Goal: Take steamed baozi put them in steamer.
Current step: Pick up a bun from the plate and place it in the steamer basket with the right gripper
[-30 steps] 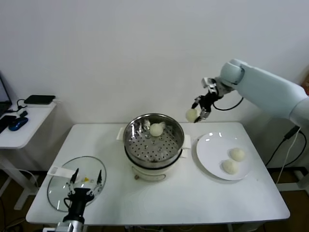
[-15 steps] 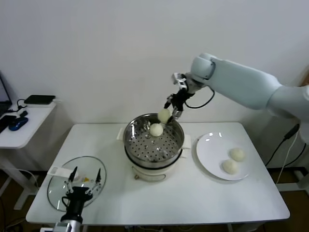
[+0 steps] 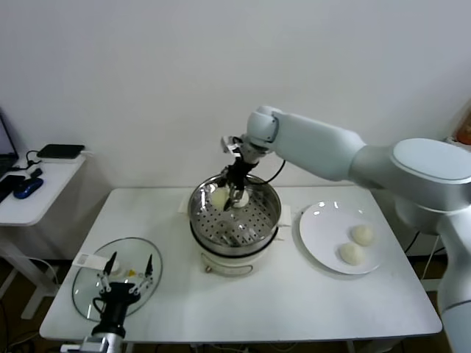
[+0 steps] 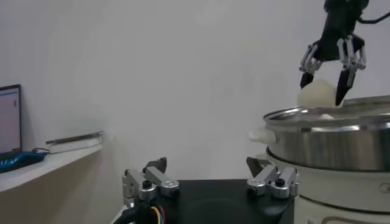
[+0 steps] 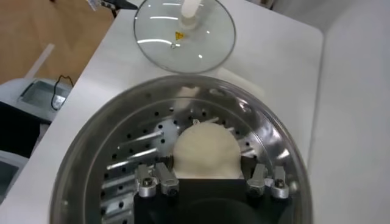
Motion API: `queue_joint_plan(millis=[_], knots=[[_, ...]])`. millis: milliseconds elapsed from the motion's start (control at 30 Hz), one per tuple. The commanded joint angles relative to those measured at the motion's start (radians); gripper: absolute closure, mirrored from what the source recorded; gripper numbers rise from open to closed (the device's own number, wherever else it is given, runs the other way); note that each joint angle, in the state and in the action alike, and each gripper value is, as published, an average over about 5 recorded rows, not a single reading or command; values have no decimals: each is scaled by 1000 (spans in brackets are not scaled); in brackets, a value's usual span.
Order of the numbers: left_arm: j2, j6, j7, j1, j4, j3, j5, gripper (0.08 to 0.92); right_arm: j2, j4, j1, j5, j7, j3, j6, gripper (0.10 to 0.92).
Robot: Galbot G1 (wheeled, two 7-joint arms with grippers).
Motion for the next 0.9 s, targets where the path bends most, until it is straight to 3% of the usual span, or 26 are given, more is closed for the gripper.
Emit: queue_joint_plan(millis=[33,900], knots=[[3,-2,0,0,3,-2,-5,177,71,-54,-62,-17,3,6,0,321],[2,-9,0,7,8,-2,-11,177,80,-110,-94,-75,1,32,35,314]])
